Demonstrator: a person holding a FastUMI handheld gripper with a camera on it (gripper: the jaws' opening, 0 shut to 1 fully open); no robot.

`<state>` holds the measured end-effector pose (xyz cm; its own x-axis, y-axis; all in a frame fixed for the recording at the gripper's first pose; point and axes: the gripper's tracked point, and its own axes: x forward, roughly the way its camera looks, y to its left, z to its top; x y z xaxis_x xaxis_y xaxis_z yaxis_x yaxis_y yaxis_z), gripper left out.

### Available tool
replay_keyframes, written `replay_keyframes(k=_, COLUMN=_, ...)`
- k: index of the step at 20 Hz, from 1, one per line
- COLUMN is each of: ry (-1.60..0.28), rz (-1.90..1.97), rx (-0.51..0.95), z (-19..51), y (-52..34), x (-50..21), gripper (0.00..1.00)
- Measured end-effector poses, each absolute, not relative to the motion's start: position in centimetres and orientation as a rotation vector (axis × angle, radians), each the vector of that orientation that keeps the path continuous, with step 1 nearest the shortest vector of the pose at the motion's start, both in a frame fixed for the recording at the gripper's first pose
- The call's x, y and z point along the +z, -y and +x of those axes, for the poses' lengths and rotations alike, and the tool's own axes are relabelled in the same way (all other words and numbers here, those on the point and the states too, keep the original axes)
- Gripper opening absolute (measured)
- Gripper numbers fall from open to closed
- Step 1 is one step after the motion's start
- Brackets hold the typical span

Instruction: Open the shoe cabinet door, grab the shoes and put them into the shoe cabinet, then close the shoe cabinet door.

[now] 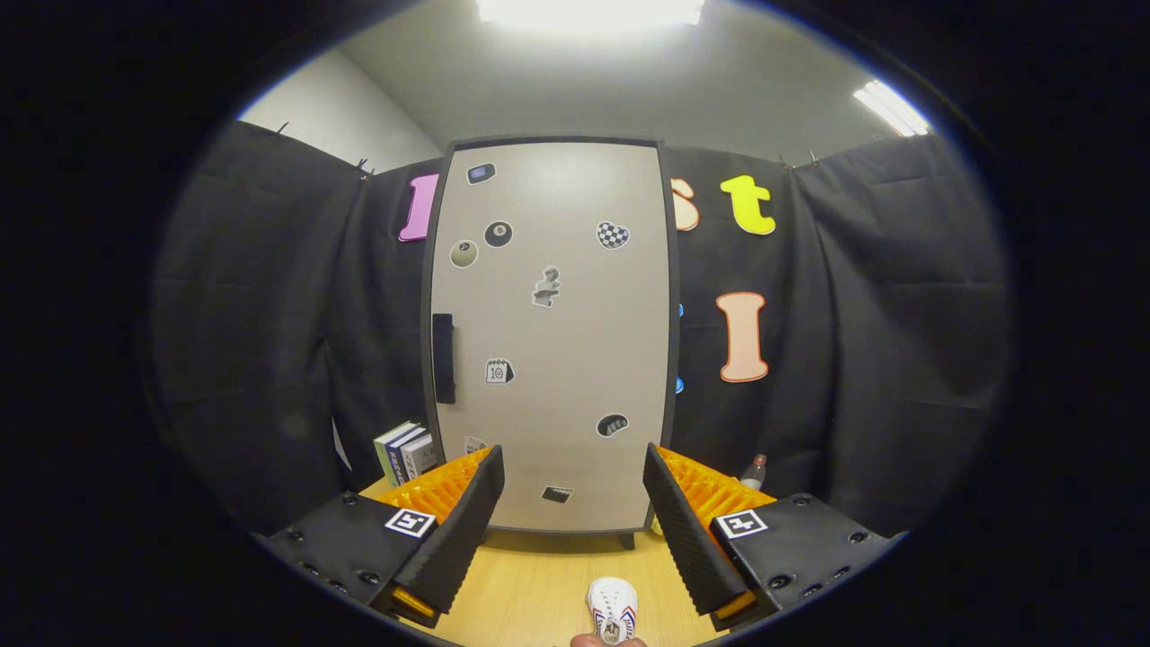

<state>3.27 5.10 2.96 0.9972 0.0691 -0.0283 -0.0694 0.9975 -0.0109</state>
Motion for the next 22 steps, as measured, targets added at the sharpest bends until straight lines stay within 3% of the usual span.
replay_keyframes(k=22, ry=-0.048, rz=0.004, rx=0.234, z=22.1, y=-21.8, x=5.8, gripper=0.97)
